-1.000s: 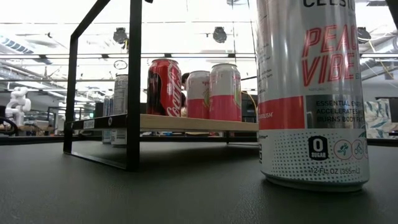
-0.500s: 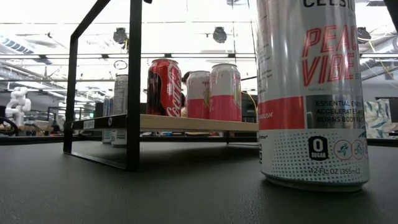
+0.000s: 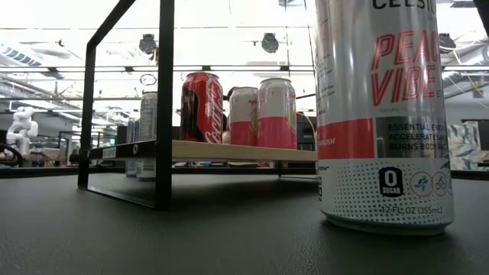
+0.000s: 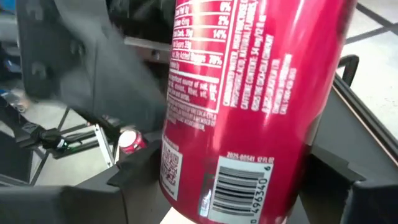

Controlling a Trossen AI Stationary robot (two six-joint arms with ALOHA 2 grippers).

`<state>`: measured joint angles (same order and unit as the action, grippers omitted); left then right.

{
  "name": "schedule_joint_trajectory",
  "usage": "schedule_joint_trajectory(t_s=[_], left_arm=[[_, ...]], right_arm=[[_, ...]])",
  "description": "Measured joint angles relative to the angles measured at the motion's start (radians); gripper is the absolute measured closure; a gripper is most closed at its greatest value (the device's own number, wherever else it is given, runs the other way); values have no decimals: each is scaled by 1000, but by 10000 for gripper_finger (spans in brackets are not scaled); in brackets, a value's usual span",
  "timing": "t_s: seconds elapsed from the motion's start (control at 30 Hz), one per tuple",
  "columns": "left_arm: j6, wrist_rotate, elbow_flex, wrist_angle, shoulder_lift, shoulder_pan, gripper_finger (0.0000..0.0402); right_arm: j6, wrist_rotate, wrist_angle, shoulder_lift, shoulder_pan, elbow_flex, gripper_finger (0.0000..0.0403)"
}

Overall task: Place canned beverage on shelf
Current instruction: Put the top red white soda can on the shelf aligned with the other red white soda can

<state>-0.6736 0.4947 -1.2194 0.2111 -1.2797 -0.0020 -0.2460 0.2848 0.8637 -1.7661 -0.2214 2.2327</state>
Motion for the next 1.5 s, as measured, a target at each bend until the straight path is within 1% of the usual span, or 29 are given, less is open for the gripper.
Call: schedule_joint_trajectory(t_s=[0.23, 0.37, 0.43, 0.57, 0.73, 0.9, 1.0, 1.1, 1.23, 1.5], left_arm=[[3, -8, -2, 0, 21, -2, 5], [-2, -48, -2, -8, 38, -2, 5], [-1, -51, -2, -8, 50, -3, 5], [-1, -65, -2, -22, 78, -3, 4], [7, -85, 0, -52, 107, -3, 4], [36, -138, 0, -62, 121, -5, 4], [52, -159, 0, -61, 126, -3, 4], [52, -182, 1, -61, 126, -2, 4], [60, -217, 1, -62, 131, -4, 4], [114, -213, 1, -68, 169, 0, 4]], right_arm=[[0, 13, 41, 26, 0, -1, 126], [-4, 13, 68, 46, 0, -1, 126], [-5, 13, 86, 57, 0, -1, 126], [-4, 48, 124, 86, -1, 0, 126], [-16, 143, 145, 110, -1, 1, 126], [-28, 304, 180, 119, 2, 1, 126], [-2, 407, 218, 119, 9, 1, 126], [23, 486, 250, 119, 20, 1, 126], [39, 511, 241, 119, 36, 1, 126], [41, 516, 241, 119, 40, 1, 126]])
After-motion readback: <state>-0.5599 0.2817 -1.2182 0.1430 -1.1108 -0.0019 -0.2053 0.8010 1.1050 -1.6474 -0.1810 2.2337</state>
